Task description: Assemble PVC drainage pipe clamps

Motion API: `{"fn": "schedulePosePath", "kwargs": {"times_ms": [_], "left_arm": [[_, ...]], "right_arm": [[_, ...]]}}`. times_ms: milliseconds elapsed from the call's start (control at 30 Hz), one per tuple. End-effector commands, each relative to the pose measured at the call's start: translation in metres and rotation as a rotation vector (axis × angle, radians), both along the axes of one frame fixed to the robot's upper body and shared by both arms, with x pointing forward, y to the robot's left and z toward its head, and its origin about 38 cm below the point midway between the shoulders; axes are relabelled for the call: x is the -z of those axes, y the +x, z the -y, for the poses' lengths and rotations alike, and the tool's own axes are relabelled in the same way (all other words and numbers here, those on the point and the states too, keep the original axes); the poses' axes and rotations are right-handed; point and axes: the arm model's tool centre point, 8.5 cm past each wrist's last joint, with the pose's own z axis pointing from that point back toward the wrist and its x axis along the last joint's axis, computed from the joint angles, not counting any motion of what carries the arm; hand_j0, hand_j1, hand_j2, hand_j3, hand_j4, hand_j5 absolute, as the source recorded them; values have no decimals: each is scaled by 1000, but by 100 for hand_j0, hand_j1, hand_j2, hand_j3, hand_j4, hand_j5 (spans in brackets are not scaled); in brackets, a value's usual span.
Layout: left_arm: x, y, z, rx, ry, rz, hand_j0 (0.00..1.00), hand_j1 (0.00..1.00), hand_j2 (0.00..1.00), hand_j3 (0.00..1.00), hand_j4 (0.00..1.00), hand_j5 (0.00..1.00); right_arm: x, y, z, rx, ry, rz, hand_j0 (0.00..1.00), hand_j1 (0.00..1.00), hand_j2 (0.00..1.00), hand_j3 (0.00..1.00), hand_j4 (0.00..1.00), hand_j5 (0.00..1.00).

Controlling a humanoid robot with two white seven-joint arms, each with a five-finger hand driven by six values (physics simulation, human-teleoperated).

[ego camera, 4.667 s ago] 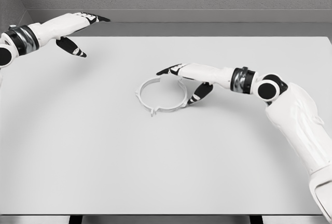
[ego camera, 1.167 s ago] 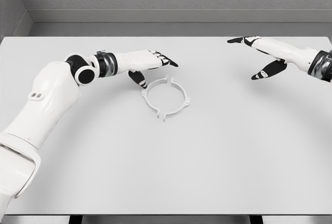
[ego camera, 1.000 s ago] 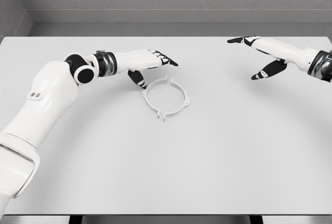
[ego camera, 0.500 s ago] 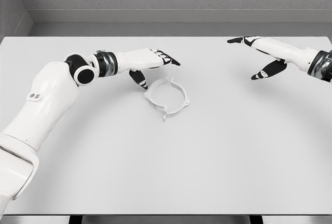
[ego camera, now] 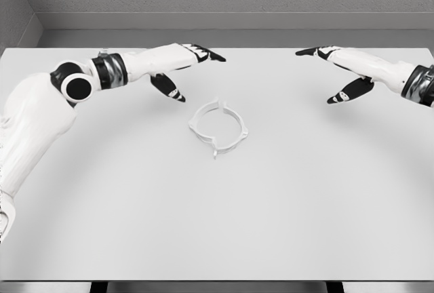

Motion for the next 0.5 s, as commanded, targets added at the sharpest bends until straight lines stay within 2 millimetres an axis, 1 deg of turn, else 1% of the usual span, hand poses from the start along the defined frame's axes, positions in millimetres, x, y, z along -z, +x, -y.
{"fn": "schedulePosePath", "kwargs": {"times_ms": [0, 100, 133, 267, 367, 400, 467], "left_arm": [[2, -4, 19, 37, -17, -9, 100, 100, 100, 100, 100, 100], [12, -12, 31, 74, 4, -24, 100, 100, 100, 100, 100, 100], [12, -13, 37, 86, -1, -23, 100, 100, 100, 100, 100, 100], [12, -14, 39, 92, 1, -23, 100, 100, 100, 100, 100, 100], [18, -21, 51, 125, 12, -30, 100, 100, 100, 100, 100, 100], [18, -22, 51, 127, 13, -30, 100, 100, 100, 100, 100, 100], [14, -31, 63, 176, 13, -10, 100, 100, 100, 100, 100, 100]], "right_arm": [[-2, 0, -2, -5, 8, 5, 100, 100, 100, 100, 100, 100], [-3, -2, -4, -10, 13, 10, 100, 100, 100, 100, 100, 100], [-5, -2, -3, -8, 27, 11, 100, 100, 100, 100, 100, 100], [-5, -2, -1, -6, 42, 7, 100, 100, 100, 100, 100, 100], [-5, -2, -1, -6, 42, 7, 100, 100, 100, 100, 100, 100], [-5, -2, -1, -6, 42, 7, 100, 100, 100, 100, 100, 100], [-5, -2, -1, -6, 42, 7, 100, 100, 100, 100, 100, 100]]}}
